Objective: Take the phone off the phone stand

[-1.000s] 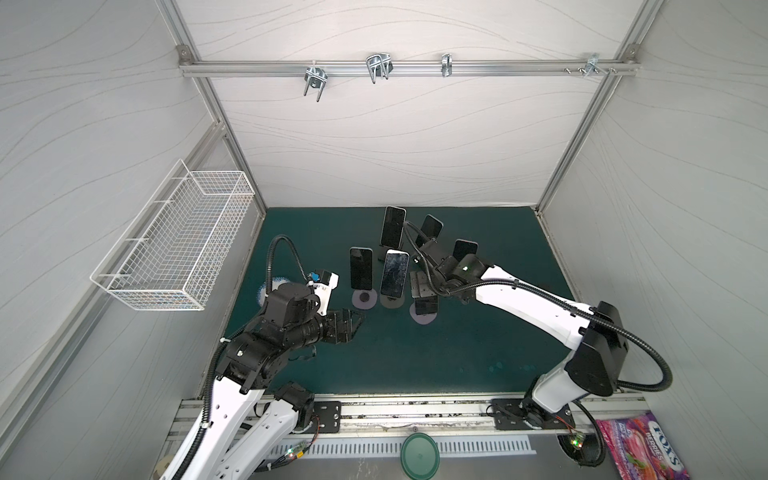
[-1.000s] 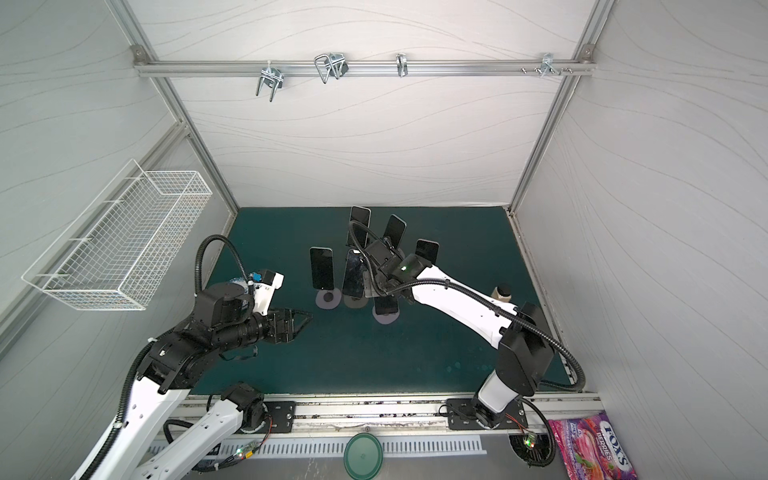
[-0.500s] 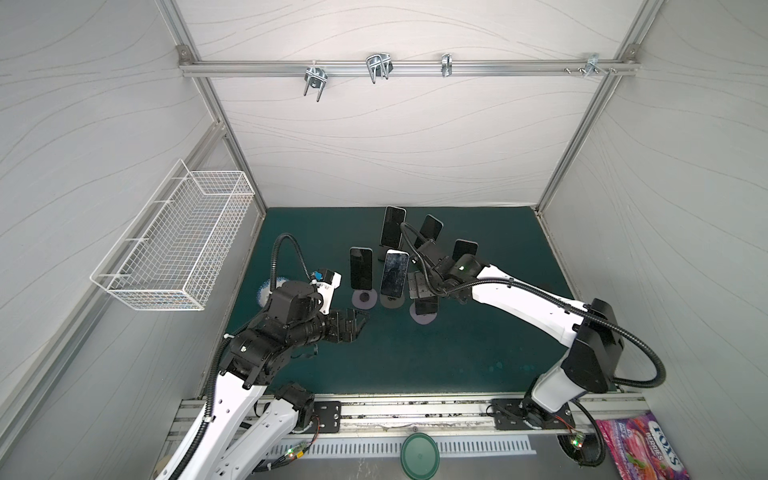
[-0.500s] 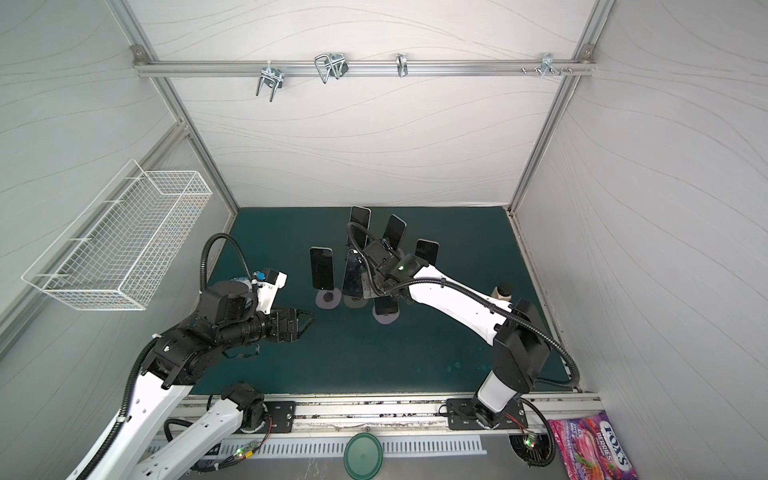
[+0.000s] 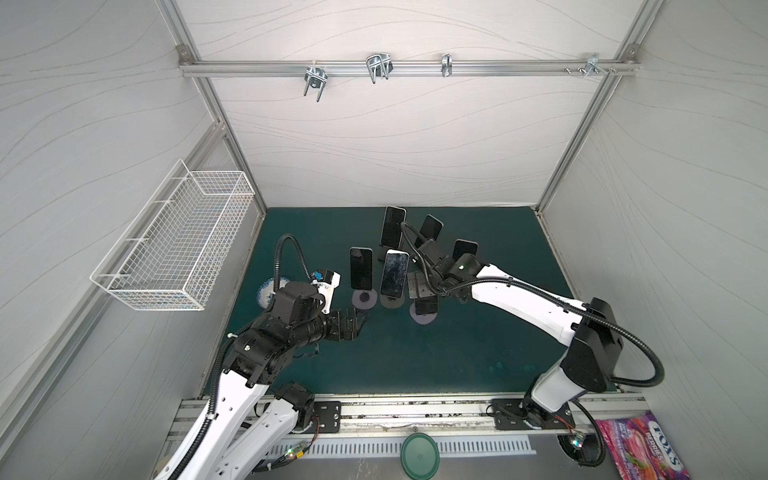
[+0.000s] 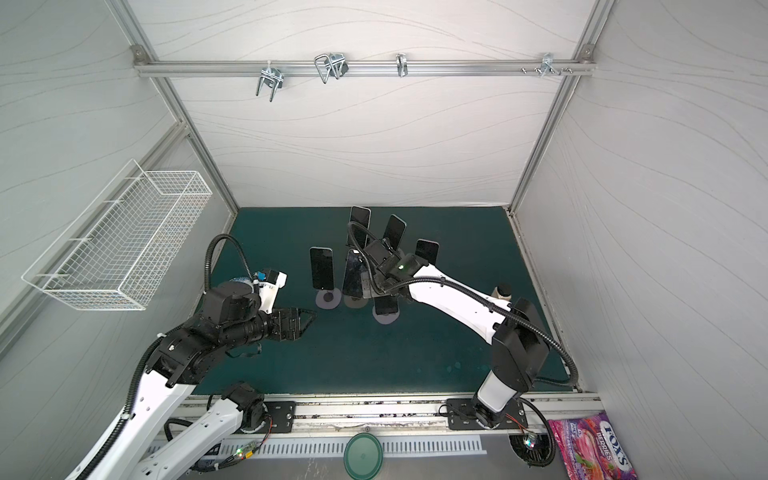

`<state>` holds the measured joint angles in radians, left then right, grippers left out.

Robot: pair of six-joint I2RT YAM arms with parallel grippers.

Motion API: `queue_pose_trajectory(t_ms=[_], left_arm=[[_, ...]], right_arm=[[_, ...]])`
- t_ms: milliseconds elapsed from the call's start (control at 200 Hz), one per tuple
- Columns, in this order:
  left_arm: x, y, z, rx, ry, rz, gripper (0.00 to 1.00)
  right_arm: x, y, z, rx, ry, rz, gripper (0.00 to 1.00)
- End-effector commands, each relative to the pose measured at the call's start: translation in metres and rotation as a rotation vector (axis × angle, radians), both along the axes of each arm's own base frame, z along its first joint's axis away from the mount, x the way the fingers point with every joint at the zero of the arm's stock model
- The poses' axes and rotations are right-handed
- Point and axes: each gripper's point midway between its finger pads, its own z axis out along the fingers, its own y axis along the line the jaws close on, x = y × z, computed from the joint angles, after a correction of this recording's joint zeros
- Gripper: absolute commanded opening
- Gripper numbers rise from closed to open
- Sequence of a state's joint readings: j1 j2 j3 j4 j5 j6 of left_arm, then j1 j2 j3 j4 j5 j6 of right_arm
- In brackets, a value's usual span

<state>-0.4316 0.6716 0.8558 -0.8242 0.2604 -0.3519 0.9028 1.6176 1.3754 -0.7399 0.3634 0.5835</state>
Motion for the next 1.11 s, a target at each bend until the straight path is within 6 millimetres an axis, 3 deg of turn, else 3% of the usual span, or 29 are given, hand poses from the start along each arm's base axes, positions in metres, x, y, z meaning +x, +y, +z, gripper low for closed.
queue_pose_trajectory(t_ms=[0, 190, 850, 1100], left_arm=[[0.01, -0.008, 0.014, -0.024, -0.062, -0.009, 0.99], [0.013, -0.007, 0.021, 0.008, -0.095, -0.021, 0.99], [0.005, -0.005, 0.017, 0.016, -0.068, -0.023, 0.99], [0.007, -0.011, 0.015, 0.025, -0.063, -0.048, 0.99]], right_arm=[[0.003, 0.003, 0.002, 0.021, -0.003, -0.017, 0.99], [0.006, 0.004, 0.001, 0.02, -0.008, -0.019, 0.99], [0.005, 0.003, -0.008, -0.003, 0.0, -0.029, 0.99], [0.007, 0.012, -0.014, 0.006, 0.015, -0.024, 0.99]])
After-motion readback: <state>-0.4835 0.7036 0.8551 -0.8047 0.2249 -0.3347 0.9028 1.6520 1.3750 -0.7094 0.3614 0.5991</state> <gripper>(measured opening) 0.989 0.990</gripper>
